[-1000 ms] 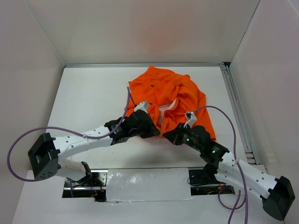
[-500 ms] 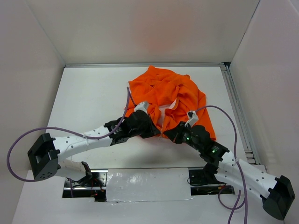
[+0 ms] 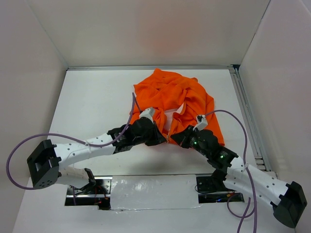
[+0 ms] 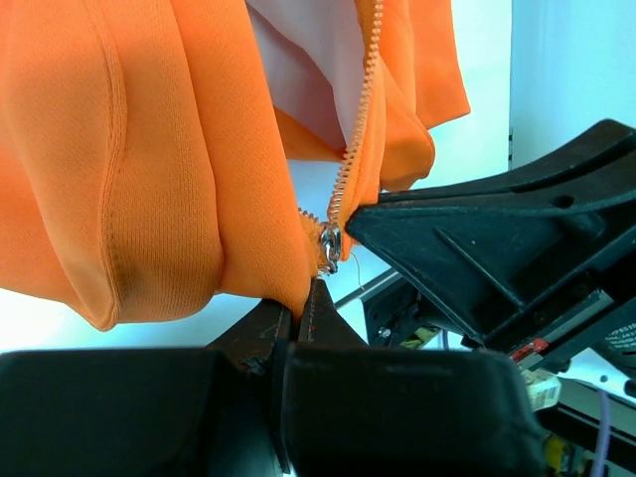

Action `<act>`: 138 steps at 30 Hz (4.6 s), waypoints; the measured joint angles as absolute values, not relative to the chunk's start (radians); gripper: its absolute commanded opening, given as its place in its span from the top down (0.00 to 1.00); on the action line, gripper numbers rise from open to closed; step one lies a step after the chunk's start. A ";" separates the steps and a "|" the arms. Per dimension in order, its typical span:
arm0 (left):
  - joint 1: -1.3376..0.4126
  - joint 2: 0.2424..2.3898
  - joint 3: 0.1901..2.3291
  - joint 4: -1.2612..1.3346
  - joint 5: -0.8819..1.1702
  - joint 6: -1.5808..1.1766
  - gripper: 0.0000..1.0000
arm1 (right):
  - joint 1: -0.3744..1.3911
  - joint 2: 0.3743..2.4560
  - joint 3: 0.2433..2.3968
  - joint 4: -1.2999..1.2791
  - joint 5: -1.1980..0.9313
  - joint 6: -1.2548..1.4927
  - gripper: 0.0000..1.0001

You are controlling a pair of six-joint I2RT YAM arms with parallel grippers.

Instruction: Zip up the jacket

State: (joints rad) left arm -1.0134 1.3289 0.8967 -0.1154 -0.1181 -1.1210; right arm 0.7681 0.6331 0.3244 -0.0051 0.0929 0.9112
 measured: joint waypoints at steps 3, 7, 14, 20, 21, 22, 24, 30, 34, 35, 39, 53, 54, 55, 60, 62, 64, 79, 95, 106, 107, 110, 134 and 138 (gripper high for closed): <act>-1.015 1.328 0.891 -0.104 -0.117 -1.102 1.00 | 0.773 0.666 0.340 -0.012 0.095 0.912 1.00; -1.016 1.317 0.871 -0.087 -0.113 -1.079 1.00 | 0.779 0.680 0.347 -0.015 0.094 0.902 1.00; -1.016 1.262 0.809 -0.007 -0.062 -0.979 1.00 | 0.788 0.663 0.353 -0.025 0.097 0.891 1.00; -1.017 1.184 0.677 0.113 0.004 -0.913 1.00 | 0.794 0.642 0.382 -0.055 0.070 0.881 1.00; -1.017 1.172 0.654 0.133 0.012 -0.911 1.00 | 0.796 0.642 0.384 -0.061 0.060 0.880 1.00; -1.017 1.163 0.636 0.150 0.019 -0.910 1.00 | 0.796 0.645 0.388 -0.072 0.049 0.878 1.00; -1.017 1.154 0.615 0.169 0.028 -0.910 1.00 | 0.796 0.655 0.402 -0.091 0.033 0.873 1.00; -1.017 1.146 0.606 0.175 0.031 -0.886 1.00 | 0.796 0.694 0.439 -0.122 0.012 0.836 0.98; -1.018 1.147 0.616 0.139 0.026 -0.892 1.00 | 0.796 0.723 0.473 -0.171 -0.016 0.784 0.78; -1.018 1.149 0.624 0.117 0.023 -0.894 1.00 | 0.794 0.730 0.484 -0.186 -0.014 0.772 0.73; -1.029 1.171 0.673 0.002 -0.009 -0.923 1.00 | 0.783 0.722 0.495 -0.220 -0.004 0.738 0.50; -1.032 1.217 0.839 -0.139 -0.116 -1.016 1.00 | 0.881 0.659 0.494 -0.266 -0.059 0.726 0.00; -1.032 1.222 0.847 -0.144 -0.119 -1.021 1.00 | 0.893 0.649 0.487 -0.254 -0.059 0.739 0.00; -1.032 1.226 0.855 -0.150 -0.122 -1.025 1.00 | 0.902 0.635 0.476 -0.243 -0.059 0.749 0.00; -1.030 1.252 0.922 -0.182 -0.134 -1.033 1.00 | 0.912 0.574 0.450 -0.221 -0.059 0.799 0.00; -1.028 1.255 0.938 -0.183 -0.134 -1.036 1.00 | 0.912 0.572 0.448 -0.210 -0.061 0.814 0.00; -1.026 1.255 0.944 -0.184 -0.125 -1.036 1.00 | 0.912 0.579 0.442 -0.181 -0.065 0.823 0.02; -1.020 1.257 0.972 -0.194 -0.069 -1.051 1.00 | 0.921 0.628 0.331 0.069 0.016 0.876 0.39; -1.013 1.252 0.971 -0.192 -0.066 -1.070 1.00 | 0.925 0.599 0.300 0.121 0.068 0.874 0.61; -1.012 1.248 0.964 -0.200 -0.065 -1.083 1.00 | 0.937 0.560 0.283 0.142 0.095 0.866 1.00; -1.013 1.248 0.962 -0.204 -0.065 -1.085 1.00 | 0.937 0.554 0.283 0.138 0.098 0.870 1.00; -1.015 1.248 0.959 -0.215 -0.070 -1.101 1.00 | 0.939 0.545 0.283 0.120 0.093 0.872 1.00; -1.039 1.071 0.710 -0.028 -0.068 -1.047 1.00 | 0.785 0.785 0.662 -0.403 -0.176 1.093 1.00; -1.039 1.066 0.701 -0.031 -0.065 -1.044 1.00 | 0.770 0.793 0.662 -0.376 -0.223 1.099 1.00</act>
